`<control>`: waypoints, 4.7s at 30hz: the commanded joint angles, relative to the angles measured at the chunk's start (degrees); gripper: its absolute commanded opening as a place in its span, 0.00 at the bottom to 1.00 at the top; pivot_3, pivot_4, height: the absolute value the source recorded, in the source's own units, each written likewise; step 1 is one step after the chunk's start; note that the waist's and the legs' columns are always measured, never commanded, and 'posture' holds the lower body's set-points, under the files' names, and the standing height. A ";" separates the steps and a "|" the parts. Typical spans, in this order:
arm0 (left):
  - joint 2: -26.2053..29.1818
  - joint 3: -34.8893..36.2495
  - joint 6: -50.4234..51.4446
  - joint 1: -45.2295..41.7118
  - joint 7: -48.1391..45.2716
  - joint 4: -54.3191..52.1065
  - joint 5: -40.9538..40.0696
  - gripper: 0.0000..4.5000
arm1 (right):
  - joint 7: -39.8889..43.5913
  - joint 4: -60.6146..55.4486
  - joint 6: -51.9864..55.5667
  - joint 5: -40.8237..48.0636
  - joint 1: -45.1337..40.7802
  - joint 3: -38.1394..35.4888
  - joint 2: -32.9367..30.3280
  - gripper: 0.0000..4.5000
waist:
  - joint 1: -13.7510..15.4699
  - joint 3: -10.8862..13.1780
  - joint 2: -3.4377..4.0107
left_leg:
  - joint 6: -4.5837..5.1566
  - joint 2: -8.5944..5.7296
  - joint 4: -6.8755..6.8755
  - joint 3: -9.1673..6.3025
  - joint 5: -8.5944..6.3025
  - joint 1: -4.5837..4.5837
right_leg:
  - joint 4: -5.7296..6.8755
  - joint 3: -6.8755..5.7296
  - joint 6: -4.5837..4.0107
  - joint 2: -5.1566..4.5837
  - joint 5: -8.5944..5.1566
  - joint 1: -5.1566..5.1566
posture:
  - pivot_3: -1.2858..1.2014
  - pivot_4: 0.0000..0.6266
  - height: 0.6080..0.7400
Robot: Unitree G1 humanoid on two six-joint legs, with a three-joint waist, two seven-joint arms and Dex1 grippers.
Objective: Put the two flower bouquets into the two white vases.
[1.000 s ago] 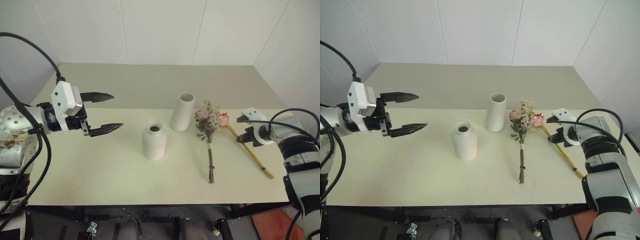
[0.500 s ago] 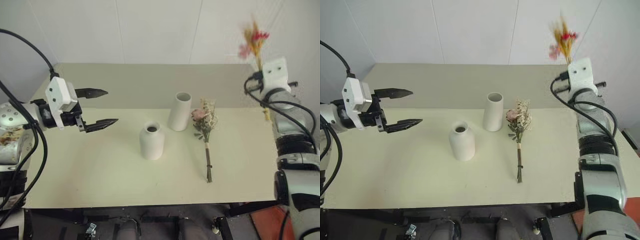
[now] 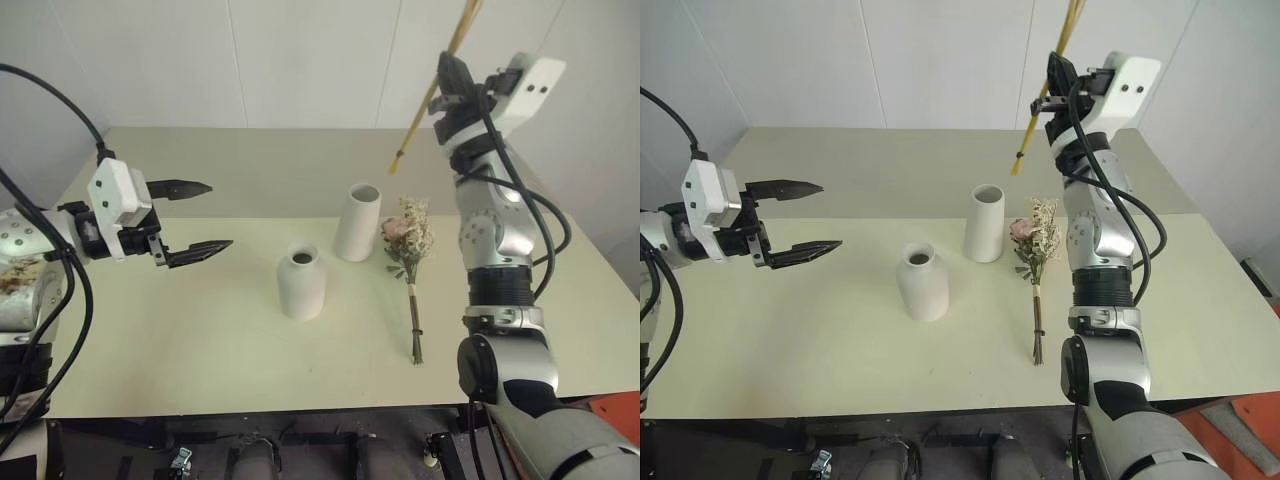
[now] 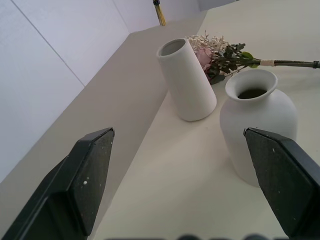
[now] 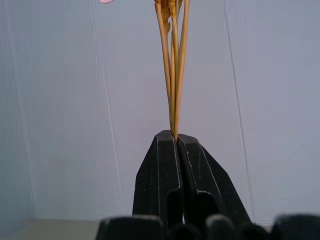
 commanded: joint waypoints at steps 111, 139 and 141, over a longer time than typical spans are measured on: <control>5.86 19.90 6.41 25.00 -0.23 -11.15 -4.14 1.00 | -2.83 -46.66 25.83 16.73 21.13 12.64 8.17 0.05 | 0.23 -0.03 -0.03 | -0.01 0.11 -0.04 0.05 0.02 0.03 | -0.08 0.00 -0.07 0.03 0.06 -0.02 | 0.52 0.24 1.00; 6.59 22.16 7.91 27.11 0.72 -12.83 -4.39 1.00 | 7.19 -41.96 17.45 7.16 31.43 20.61 13.84 0.21 | 0.00 -0.03 -0.03 | -0.02 0.12 -0.06 0.05 0.01 0.05 | -0.09 -0.01 -0.09 0.05 0.05 -0.04 | 0.52 0.24 1.00; 6.71 21.86 7.83 26.75 0.74 -12.58 -4.30 1.00 | 8.57 -42.74 17.79 7.70 32.59 20.97 13.55 0.35 | 0.01 -0.03 -0.03 | -0.02 0.12 -0.06 0.05 0.01 0.05 | -0.10 -0.01 -0.09 0.05 0.05 -0.04 | 0.52 0.24 1.00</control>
